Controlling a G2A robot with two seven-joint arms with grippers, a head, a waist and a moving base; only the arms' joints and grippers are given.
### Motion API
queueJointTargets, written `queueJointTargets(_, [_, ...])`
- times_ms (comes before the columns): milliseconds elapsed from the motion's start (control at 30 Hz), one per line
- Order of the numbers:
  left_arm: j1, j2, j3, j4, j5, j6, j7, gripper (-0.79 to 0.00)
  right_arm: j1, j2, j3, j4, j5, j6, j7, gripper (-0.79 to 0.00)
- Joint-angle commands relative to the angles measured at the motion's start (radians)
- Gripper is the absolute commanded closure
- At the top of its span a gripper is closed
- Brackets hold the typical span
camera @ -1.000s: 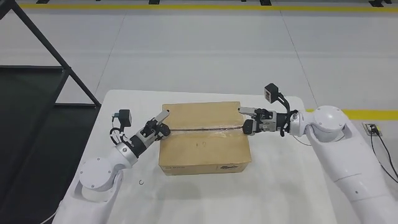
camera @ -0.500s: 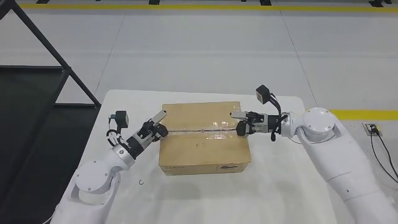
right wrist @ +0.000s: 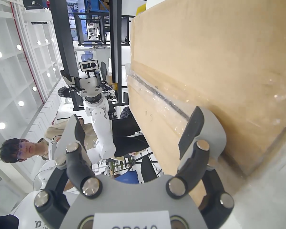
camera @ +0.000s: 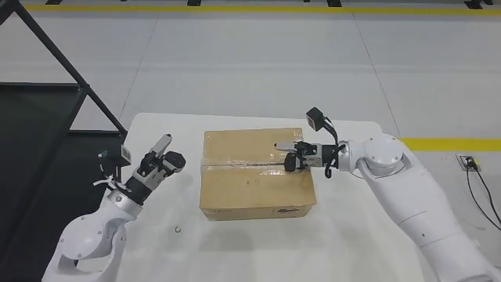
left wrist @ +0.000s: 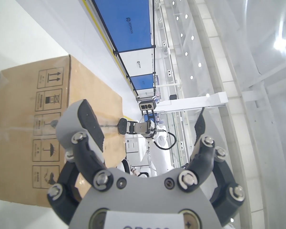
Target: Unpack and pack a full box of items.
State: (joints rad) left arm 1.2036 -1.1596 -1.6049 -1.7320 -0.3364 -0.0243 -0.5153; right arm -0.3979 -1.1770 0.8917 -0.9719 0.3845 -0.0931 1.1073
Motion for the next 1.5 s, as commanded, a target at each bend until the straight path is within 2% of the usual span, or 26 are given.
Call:
queueJointTargets(0, [0.024, 0.002, -0.031, -0.004, -0.017, -0.01, 0.003, -0.785, 0.012, -0.011, -0.017, 0.015, 0.007, -0.003, -0.004, -0.785])
queueJointTargets(233, [0.087, 0.009, -0.115, -0.01, -0.062, -0.033, 0.011, -0.785, 0.047, -0.052, -0.068, 0.073, 0.045, -0.035, -0.023, -0.785])
queueJointTargets(467, [0.129, 0.013, -0.165, -0.008, -0.089, -0.05, 0.008, -0.785, 0.084, -0.1, -0.123, 0.126, 0.072, -0.057, -0.042, -0.785])
queueJointTargets(933, [0.165, 0.018, -0.211, 0.009, -0.13, -0.068, -0.004, -0.785, 0.132, -0.201, -0.223, 0.214, 0.083, -0.111, -0.097, -0.785])
queueJointTargets(1467, [0.212, 0.022, -0.266, 0.031, -0.177, -0.097, -0.018, -0.785, 0.201, -0.336, -0.327, 0.31, 0.053, -0.12, -0.159, -0.785])
